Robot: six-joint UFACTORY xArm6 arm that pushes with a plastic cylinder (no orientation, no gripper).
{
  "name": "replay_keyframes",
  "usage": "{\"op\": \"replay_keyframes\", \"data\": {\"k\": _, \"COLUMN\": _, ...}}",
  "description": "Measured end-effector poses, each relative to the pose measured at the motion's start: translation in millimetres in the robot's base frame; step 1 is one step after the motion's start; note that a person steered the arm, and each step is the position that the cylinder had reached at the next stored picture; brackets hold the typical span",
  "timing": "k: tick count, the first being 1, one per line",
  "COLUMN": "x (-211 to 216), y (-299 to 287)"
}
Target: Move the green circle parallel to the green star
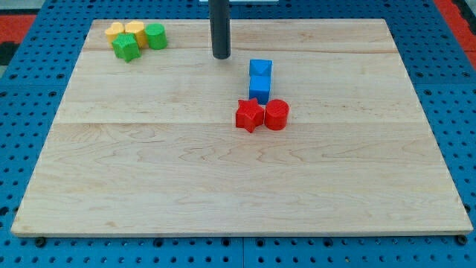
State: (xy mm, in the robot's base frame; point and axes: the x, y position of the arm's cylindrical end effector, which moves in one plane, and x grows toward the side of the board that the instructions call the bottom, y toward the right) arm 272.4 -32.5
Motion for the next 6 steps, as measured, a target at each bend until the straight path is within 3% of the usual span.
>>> {"op": "replay_keyframes", "data": {"k": 1, "x": -48, "y": -40}}
{"op": "replay_keyframes", "data": {"k": 2, "x": -66, "y": -104}}
{"op": "replay_keyframes", "data": {"k": 3, "x": -69, "y": -132}}
{"op": "replay_keyframes", "data": {"k": 5, "x": -32, "y": -155}}
{"op": "replay_keyframes", "data": {"k": 6, "x": -32, "y": -130}}
